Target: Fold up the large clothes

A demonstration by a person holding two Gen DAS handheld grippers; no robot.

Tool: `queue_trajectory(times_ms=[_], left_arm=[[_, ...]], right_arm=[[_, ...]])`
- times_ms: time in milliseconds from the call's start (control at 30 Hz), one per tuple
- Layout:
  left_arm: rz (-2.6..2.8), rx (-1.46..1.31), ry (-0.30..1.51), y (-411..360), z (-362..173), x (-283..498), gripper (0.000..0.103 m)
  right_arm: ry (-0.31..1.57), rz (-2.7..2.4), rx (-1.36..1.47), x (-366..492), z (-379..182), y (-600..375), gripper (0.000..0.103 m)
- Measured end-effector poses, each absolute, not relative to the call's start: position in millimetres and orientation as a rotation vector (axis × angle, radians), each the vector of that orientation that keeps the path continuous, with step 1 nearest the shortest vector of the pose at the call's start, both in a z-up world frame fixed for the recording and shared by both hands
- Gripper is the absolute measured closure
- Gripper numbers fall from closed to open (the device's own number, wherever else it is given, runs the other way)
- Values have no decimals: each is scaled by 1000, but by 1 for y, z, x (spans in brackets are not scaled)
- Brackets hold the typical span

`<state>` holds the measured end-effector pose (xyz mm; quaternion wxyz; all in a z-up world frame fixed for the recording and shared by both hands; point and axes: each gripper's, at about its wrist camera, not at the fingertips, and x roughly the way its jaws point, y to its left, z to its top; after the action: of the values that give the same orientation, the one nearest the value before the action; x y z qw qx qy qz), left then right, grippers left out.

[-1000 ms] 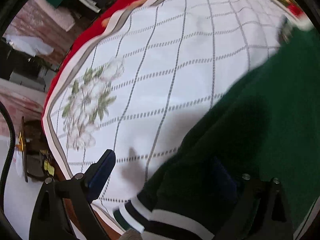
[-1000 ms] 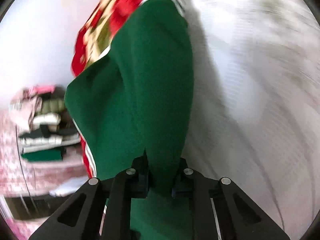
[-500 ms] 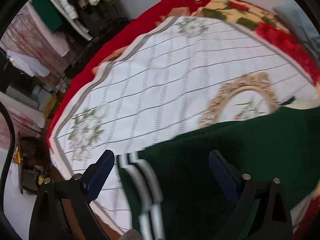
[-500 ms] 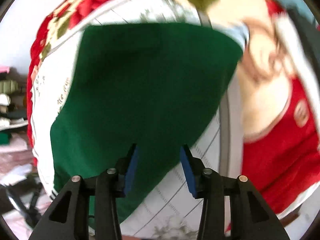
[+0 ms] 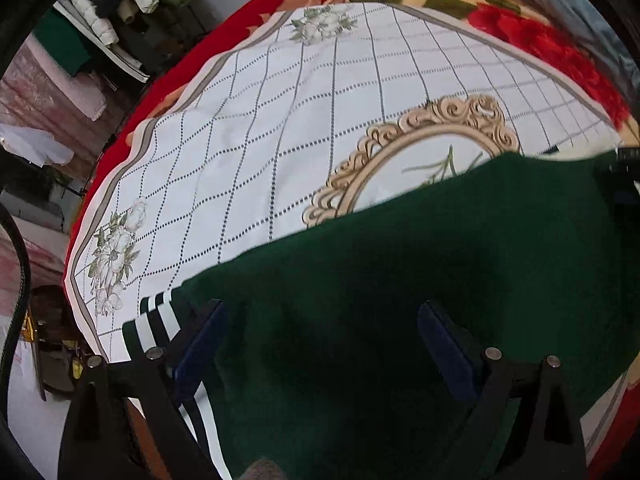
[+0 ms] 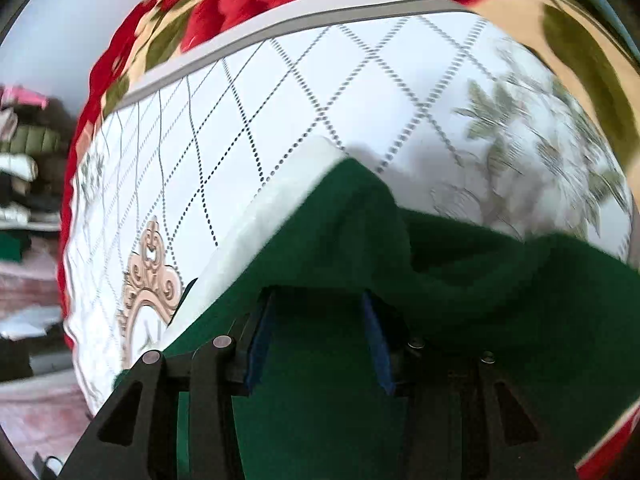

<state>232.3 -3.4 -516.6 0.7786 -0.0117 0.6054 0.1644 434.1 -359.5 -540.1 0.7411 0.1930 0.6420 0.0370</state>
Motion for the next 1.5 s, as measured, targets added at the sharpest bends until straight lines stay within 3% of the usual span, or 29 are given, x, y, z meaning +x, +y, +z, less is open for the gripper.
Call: queue_trajectory(times_ms=[133, 167, 267, 300, 500, 633, 867, 933, 967, 1000, 1067, 1100, 1333, 1467, 1500], left_arm=[[326, -26, 1320, -15, -506, 221, 6], [318, -27, 1320, -19, -504, 220, 6], [264, -44, 1314, -47, -493, 215, 6], [250, -50, 1316, -55, -493, 216, 6], [194, -93, 1316, -105, -520, 240, 6], [246, -162, 1447, -93, -583, 256, 3], [297, -163, 1436, -67, -591, 254, 0], [303, -160, 1435, -66, -592, 254, 0], [312, -147, 1431, -67, -591, 256, 0], [320, -135, 1427, -67, -591, 257, 0], [324, -117, 1422, -68, -592, 263, 0], [314, -111, 1419, -68, -592, 267, 0], [148, 35, 1372, -69, -591, 296, 0], [140, 73, 1375, -79, -581, 296, 0], [135, 43, 1375, -82, -575, 292, 0]], right_arm=[[1325, 147, 530, 406, -504, -389, 57], [1292, 146, 566, 388, -489, -406, 51], [1198, 99, 624, 333, -453, -449, 13], [1180, 69, 629, 311, -445, -464, 11], [1232, -33, 779, 237, -476, -549, 11], [1174, 38, 941, 245, -529, -563, 11], [1163, 168, 1014, 286, -584, -547, 11], [1132, 196, 1027, 292, -584, -544, 18], [1125, 214, 1034, 296, -584, -541, 38], [1126, 230, 1038, 298, -583, -539, 66], [1089, 263, 1074, 298, -577, -538, 84], [1069, 272, 1101, 295, -572, -538, 88], [1017, 260, 1184, 223, -528, -540, 89], [1132, 206, 1174, 211, -569, -544, 76], [1152, 206, 1172, 213, -581, -544, 64]])
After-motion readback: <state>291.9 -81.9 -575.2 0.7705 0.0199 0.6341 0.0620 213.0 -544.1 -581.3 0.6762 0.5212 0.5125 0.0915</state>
